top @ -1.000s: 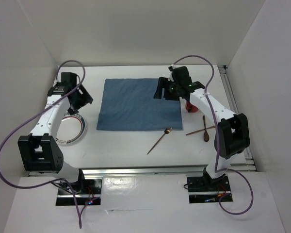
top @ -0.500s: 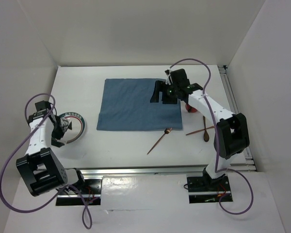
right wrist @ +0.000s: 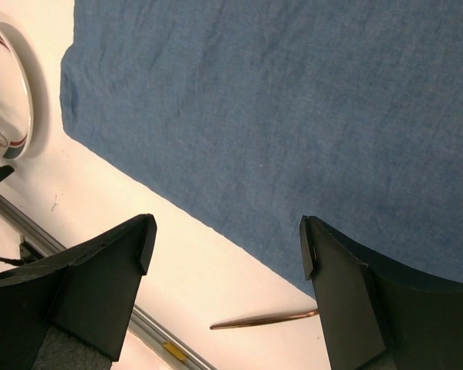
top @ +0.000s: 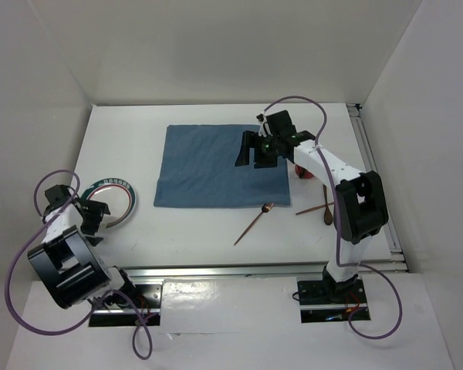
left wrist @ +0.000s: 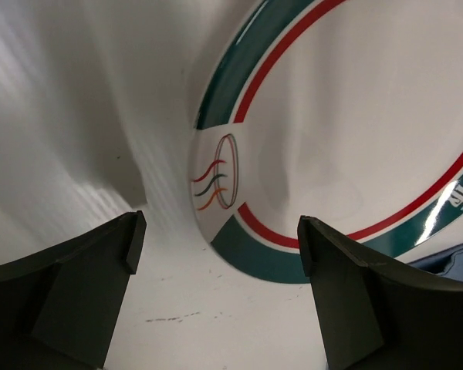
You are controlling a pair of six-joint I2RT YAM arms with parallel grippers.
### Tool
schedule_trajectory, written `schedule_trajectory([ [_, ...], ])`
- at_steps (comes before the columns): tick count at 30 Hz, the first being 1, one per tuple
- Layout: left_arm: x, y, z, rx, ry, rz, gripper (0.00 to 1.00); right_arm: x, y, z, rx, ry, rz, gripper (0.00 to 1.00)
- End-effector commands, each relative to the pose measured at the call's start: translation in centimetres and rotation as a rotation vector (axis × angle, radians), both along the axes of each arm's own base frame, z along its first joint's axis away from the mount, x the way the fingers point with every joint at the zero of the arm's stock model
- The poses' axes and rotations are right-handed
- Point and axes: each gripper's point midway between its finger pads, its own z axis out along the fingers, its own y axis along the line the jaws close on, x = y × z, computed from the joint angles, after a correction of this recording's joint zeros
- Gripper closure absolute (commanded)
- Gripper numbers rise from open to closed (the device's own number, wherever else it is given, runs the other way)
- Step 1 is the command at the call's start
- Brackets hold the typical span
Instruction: Set the dinner table for one person
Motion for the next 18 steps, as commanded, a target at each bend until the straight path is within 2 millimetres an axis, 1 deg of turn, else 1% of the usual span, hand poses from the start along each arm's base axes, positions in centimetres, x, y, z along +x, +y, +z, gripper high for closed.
schedule_trajectory([
  [1, 2.6, 0.8, -0.1, 0.029, -0.129, -0.053, 0.01, 0.7, 1.0, 1.9, 0.024, -0.047, 0.029, 0.13],
  [2, 3.1, 0.7, -0.3, 0.017, -0.143, -0.061, 0.01, 0.7, 1.0, 1.9, 0.024, -0.047, 0.029, 0.13],
  [4, 3.4, 0.6, -0.7, 0.007, -0.156, -0.059, 0.04, 0.7, 1.0, 2.2, 0.024, -0.047, 0.029, 0.13],
  [5, 4.0, 0.9, -0.6, 0.021, -0.187, -0.065, 0.06, 0.7, 1.0, 2.2, 0.024, -0.047, 0.029, 0.11],
  [6, 4.0, 0.7, -1.0, 0.008, -0.189, -0.07, 0.11, 0.7, 1.0, 2.2, 0.024, -0.047, 0.029, 0.11],
  [7, 4.1, 0.5, -1.4, -0.004, -0.193, -0.066, 0.13, 0.5, 0.9, 2.1, 0.021, -0.038, 0.029, 0.11],
  [9, 4.5, 0.3, -1.6, -0.014, -0.219, -0.069, 0.18, 0.6, 0.8, 2.0, 0.015, -0.041, 0.023, 0.11],
  [11, 4.2, -0.3, -2.2, -0.032, -0.224, -0.076, 0.27, 0.8, 0.9, 2.0, 0.015, -0.041, 0.023, 0.11],
  [12, 4.5, -0.3, -2.0, -0.034, -0.237, -0.081, 0.38, 0.8, 0.9, 2.0, 0.015, -0.041, 0.023, 0.11],
  [13, 4.5, -0.3, -2.0, -0.034, -0.237, -0.081, 0.38, 0.8, 0.9, 2.0, 0.015, -0.041, 0.023, 0.11],
  [14, 4.6, -0.3, -1.8, -0.028, -0.244, -0.082, 0.49, 0.8, 0.9, 2.0, 0.015, -0.041, 0.023, 0.11],
  [16, 4.3, -0.4, -1.9, -0.03, -0.234, -0.091, 0.59, 0.6, 1.2, 2.0, 0.015, -0.04, 0.032, 0.11],
  [17, 4.6, -0.2, -1.6, -0.024, -0.241, -0.092, 0.78, 0.6, 1.2, 2.0, 0.015, -0.04, 0.032, 0.11],
  [18, 5.1, -0.5, -1.3, -0.03, -0.256, -0.108, 0.84, 0.6, 1.3, 2.0, 0.019, -0.035, 0.026, 0.11],
])
